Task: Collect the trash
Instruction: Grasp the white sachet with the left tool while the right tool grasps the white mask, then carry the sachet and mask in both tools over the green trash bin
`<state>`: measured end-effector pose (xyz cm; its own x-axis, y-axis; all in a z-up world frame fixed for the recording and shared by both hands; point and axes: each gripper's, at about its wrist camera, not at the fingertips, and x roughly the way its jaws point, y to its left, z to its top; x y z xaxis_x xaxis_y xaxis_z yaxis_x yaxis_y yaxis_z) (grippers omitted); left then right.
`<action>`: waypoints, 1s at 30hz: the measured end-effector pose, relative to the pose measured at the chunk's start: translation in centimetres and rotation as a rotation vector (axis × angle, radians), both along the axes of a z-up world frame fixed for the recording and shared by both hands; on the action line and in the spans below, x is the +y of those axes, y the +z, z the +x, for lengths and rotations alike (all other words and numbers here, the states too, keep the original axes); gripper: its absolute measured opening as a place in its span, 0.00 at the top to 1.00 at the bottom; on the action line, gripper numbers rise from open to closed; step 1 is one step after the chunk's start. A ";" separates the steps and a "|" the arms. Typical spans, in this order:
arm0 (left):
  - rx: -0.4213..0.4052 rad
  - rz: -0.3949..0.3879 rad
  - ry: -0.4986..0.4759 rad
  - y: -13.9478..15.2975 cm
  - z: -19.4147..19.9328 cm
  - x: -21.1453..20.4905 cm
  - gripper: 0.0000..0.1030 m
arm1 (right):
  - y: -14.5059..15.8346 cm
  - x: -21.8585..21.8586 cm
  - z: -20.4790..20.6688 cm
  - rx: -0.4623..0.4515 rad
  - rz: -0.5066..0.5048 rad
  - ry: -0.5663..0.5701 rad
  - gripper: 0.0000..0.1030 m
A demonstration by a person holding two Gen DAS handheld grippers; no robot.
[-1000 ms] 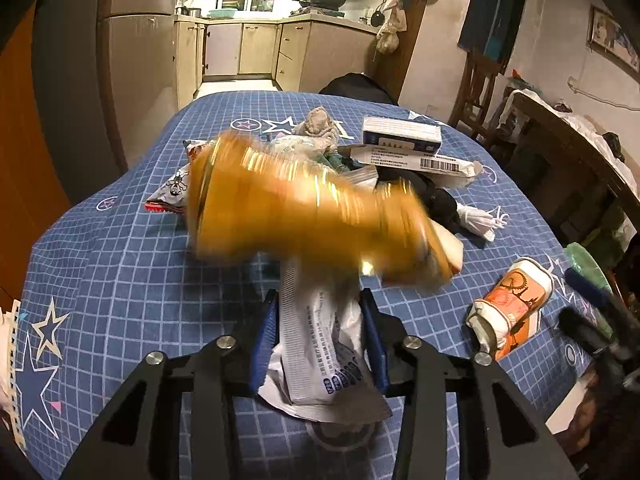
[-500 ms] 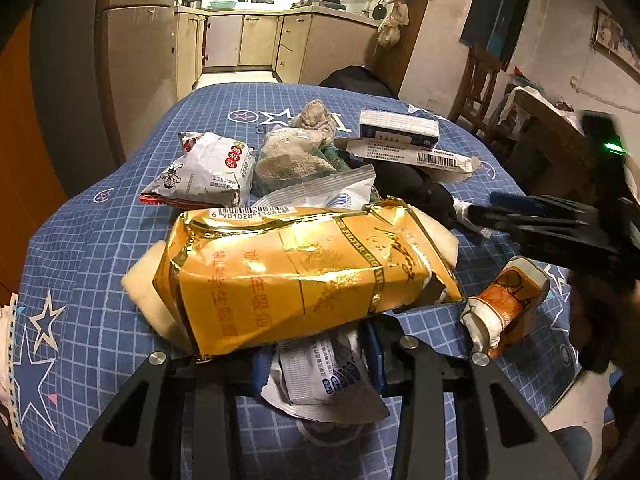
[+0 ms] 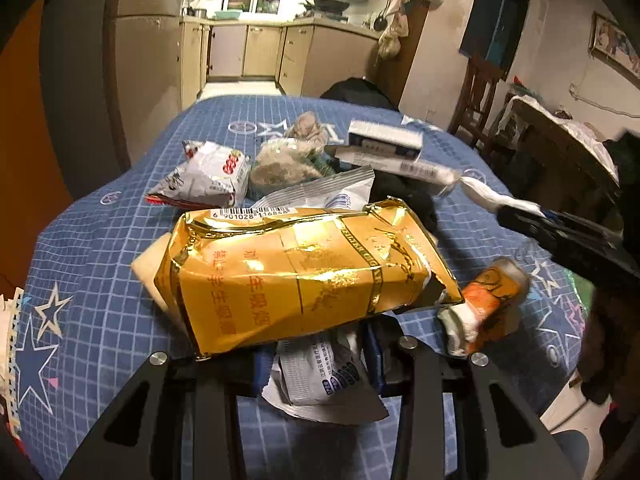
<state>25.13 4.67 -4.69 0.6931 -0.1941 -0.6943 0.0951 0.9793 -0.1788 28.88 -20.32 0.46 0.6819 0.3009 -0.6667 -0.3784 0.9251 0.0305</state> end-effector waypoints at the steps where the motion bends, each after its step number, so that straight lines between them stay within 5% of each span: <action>1: -0.009 0.000 0.002 0.3 -0.3 0.0 0.63 | 0.3 -0.1 -0.8 -0.019 0.002 -0.005 0.76; 8: -0.104 -0.001 -0.005 3.8 -2.9 -1.5 0.63 | 2.8 -1.8 -6.6 -0.147 0.064 -0.085 0.76; 14: -0.143 -0.011 -0.054 6.4 -3.9 -3.6 0.63 | 4.3 -3.2 -7.1 -0.186 0.079 -0.120 0.75; 17: -0.088 0.194 -0.052 5.7 -2.0 -5.4 0.63 | 4.2 -3.4 -6.9 -0.168 0.046 -0.124 0.75; 18: -0.131 0.390 -0.003 5.0 -1.2 -6.3 0.63 | 3.9 -3.5 -6.8 -0.162 0.044 -0.125 0.75; 19: -0.153 0.477 0.010 4.7 -0.8 -6.6 0.63 | 3.7 -3.5 -6.9 -0.160 0.040 -0.125 0.75; 22: -0.174 0.575 0.048 4.2 0.6 -6.0 0.63 | 3.2 -3.7 -7.5 -0.159 0.044 -0.122 0.75; 25: -0.272 0.807 0.092 3.1 0.7 -6.7 0.63 | 2.4 -3.8 -7.6 -0.145 0.049 -0.119 0.75; 27: -0.304 0.818 0.017 2.8 0.3 -7.1 0.63 | 2.2 -3.8 -7.7 -0.139 0.050 -0.115 0.75; 30: -0.249 0.753 0.103 2.8 2.2 -4.3 0.63 | 1.9 -3.4 -7.8 -0.140 0.046 -0.109 0.75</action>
<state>27.29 0.35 -1.93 0.8337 0.3388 -0.4361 -0.0522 0.8345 0.5486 21.11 -23.74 2.39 0.7971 0.2482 -0.5505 -0.2793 0.9598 0.0282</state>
